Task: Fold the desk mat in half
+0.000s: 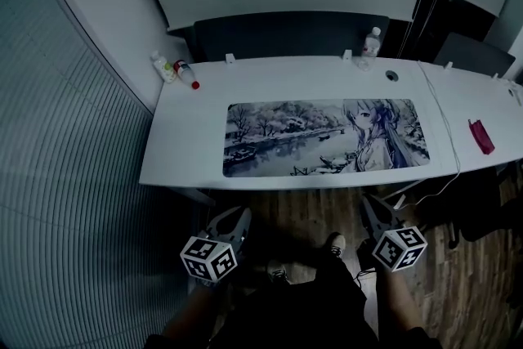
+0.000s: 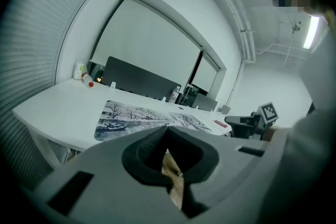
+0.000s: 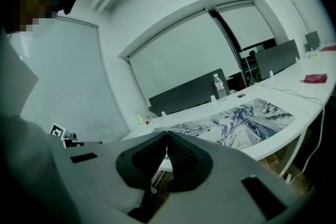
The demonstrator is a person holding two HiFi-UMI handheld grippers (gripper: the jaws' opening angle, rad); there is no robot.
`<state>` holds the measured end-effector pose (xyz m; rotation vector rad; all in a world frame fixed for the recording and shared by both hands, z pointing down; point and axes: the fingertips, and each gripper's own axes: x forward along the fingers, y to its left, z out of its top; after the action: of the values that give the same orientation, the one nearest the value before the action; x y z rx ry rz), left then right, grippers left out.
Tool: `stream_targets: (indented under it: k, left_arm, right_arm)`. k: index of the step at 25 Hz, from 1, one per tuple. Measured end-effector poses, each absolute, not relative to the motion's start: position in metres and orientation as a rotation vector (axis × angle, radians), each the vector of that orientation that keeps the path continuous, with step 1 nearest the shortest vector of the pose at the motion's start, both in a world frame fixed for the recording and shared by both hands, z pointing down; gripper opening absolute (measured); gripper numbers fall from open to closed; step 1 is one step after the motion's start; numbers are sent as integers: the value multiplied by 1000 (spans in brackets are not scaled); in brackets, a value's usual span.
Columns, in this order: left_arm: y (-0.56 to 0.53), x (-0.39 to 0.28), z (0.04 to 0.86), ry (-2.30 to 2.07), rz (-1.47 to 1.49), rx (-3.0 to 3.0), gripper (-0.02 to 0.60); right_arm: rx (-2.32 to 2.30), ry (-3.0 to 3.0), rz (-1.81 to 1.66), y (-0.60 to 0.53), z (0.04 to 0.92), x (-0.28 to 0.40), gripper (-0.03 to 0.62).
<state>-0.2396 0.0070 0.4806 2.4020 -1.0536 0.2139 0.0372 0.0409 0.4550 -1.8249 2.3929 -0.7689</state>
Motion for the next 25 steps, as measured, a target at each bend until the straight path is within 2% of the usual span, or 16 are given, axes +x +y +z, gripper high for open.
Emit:
stream_targets:
  k: [25]
  left_arm:
    - [-36, -201, 500, -1377, 161, 2206, 6]
  right_arm:
    - [-1569, 2623, -842, -45, 471, 86, 23]
